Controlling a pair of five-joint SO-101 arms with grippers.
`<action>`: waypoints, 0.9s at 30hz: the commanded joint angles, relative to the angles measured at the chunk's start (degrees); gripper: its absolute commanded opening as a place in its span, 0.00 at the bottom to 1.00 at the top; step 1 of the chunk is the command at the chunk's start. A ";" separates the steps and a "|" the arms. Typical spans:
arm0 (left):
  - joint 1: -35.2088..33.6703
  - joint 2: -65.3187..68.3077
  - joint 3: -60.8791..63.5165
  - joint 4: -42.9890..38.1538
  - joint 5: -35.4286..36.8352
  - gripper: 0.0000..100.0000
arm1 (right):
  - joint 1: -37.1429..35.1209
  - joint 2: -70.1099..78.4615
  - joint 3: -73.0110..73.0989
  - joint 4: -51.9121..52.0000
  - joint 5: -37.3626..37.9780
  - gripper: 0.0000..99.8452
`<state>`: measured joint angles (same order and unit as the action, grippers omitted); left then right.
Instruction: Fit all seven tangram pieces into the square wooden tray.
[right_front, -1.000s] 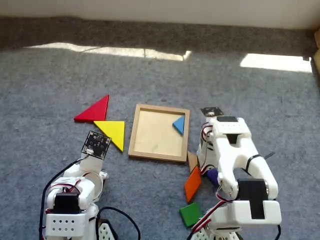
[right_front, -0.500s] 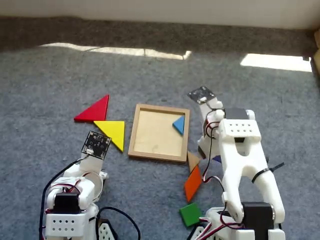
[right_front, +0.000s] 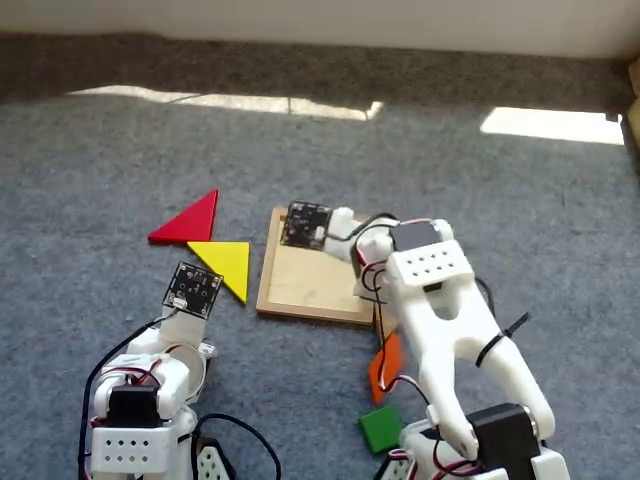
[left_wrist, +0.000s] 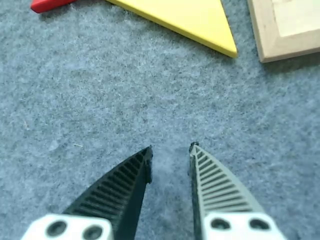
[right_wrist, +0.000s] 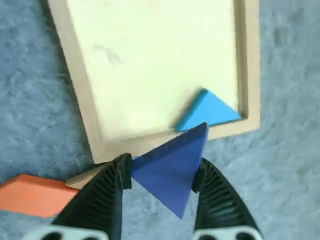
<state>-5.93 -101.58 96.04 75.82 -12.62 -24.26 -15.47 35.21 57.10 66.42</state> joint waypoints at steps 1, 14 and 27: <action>0.66 -2.86 1.10 0.26 0.09 0.13 | -3.74 -2.77 -2.68 -3.30 7.56 0.03; 0.66 -2.86 1.10 0.26 0.09 0.13 | -7.25 -3.12 8.04 -14.99 16.35 0.05; 0.66 -2.86 1.10 0.26 0.09 0.13 | -7.16 -4.00 8.13 -13.14 16.18 0.18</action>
<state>-5.93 -101.58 96.04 75.82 -12.62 -31.12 -15.47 44.35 43.21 82.15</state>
